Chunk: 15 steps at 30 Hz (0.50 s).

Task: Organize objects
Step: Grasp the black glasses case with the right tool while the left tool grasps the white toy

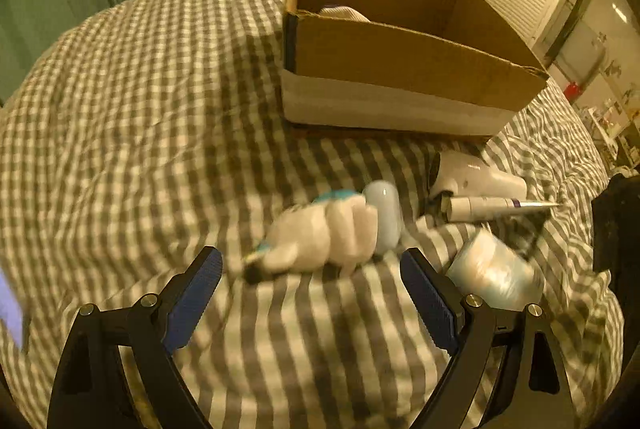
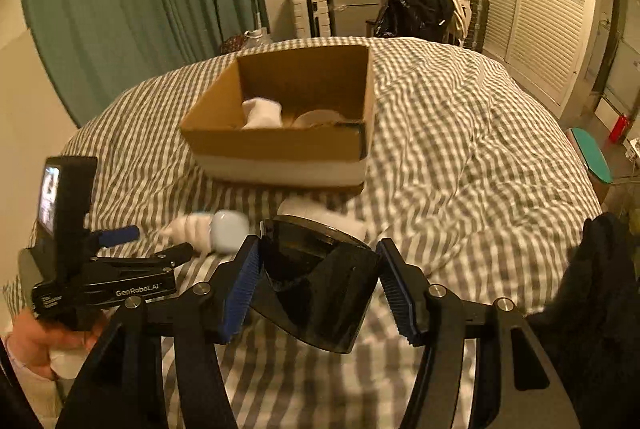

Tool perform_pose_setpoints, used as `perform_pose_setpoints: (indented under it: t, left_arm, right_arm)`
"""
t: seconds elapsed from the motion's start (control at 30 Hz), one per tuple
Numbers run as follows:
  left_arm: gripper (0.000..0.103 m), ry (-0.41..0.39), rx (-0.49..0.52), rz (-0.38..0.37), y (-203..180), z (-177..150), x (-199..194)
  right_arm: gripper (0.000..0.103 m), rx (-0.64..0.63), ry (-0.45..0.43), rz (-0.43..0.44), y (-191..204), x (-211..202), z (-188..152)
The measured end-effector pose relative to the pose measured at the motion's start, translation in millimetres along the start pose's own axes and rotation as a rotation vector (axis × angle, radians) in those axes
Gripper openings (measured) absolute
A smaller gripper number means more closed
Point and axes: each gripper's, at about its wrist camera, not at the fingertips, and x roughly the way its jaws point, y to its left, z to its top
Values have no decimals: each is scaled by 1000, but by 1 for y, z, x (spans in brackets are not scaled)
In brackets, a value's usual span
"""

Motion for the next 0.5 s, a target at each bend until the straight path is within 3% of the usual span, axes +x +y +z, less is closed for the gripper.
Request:
perform_pose_setpoints:
  t: [0.23, 0.33, 0.4, 0.47, 0.5]
  left_arm:
    - [93, 84, 8, -5, 5, 17, 47]
    - [91, 87, -9, -48, 8, 20, 55]
    - [85, 81, -4, -70, 7, 22, 55]
    - [71, 71, 2, -91, 6, 23, 53]
    - [70, 69, 6, -91, 5, 23, 52]
  right_arm:
    - [59, 46, 46, 16, -17, 47, 26]
    - [59, 44, 68, 27, -18, 67, 32]
    - [59, 38, 87, 32, -17, 81, 34]
    - [59, 31, 107, 35, -17, 91, 31]
    - [59, 28, 119, 39, -16, 97, 30]
